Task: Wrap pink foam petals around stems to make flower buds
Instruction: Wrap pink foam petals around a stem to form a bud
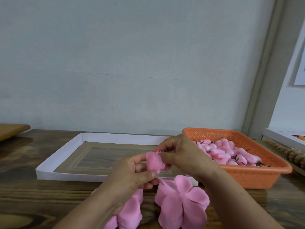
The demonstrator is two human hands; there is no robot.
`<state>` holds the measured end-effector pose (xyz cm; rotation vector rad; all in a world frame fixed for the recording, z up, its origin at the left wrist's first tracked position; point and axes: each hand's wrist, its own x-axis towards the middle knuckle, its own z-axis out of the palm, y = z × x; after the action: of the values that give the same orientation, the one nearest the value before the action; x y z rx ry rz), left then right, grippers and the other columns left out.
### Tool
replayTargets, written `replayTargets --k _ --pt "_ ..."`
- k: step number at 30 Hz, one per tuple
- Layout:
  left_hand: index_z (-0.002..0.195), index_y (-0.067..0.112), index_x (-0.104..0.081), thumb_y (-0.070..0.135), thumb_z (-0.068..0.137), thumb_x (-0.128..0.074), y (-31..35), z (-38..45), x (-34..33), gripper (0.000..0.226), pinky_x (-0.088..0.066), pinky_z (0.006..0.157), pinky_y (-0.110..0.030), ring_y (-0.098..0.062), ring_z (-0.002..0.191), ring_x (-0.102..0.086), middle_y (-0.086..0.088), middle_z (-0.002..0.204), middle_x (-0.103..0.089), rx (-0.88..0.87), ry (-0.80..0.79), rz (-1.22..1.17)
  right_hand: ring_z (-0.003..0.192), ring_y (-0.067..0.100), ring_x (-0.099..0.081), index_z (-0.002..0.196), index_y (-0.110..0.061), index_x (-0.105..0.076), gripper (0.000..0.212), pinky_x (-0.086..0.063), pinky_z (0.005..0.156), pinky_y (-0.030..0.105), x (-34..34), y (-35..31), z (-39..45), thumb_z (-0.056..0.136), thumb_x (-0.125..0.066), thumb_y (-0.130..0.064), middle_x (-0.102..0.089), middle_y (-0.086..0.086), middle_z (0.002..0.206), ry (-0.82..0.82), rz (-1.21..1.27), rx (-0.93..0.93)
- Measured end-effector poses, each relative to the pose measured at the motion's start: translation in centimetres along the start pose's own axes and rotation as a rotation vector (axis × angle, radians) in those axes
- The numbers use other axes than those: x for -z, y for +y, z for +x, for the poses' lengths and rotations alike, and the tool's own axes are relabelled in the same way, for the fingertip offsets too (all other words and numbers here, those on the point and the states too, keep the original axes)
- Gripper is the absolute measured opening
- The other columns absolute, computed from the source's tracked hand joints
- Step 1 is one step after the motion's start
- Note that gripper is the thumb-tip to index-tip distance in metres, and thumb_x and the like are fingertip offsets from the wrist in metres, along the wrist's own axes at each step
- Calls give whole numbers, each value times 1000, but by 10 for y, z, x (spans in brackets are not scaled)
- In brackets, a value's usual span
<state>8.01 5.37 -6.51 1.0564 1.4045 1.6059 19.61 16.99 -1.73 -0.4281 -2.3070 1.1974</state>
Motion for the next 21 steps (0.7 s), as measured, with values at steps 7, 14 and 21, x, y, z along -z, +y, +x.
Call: replayTargets --k 7,14,21 --pt "104 8 -69 1 81 -66 -3 4 1 24 -52 56 -19 -16 65 -70 -12 88 -75 57 55 -51 50 10 -57 81 0 -72 12 -49 51 19 -3 2 2 78 -63 6 -64 12 64 -21 -50 -21" --pt "106 12 -61 3 80 -69 -3 9 -3 29 -52 51 -21 -20 61 -70 -13 78 -75 60 154 -51 49 8 -56 72 -7 -71 15 -49 51 19 -5 2 2 77 -65 6 -63 4 58 -12 -69 -28" --pt "92 12 -47 -3 88 -60 -9 10 -10 20 -53 51 -24 -16 51 -64 -9 64 -71 -71 216 37 46 8 -55 67 -12 -68 21 -46 48 18 -7 3 4 77 -65 7 -60 2 56 32 -83 -25"
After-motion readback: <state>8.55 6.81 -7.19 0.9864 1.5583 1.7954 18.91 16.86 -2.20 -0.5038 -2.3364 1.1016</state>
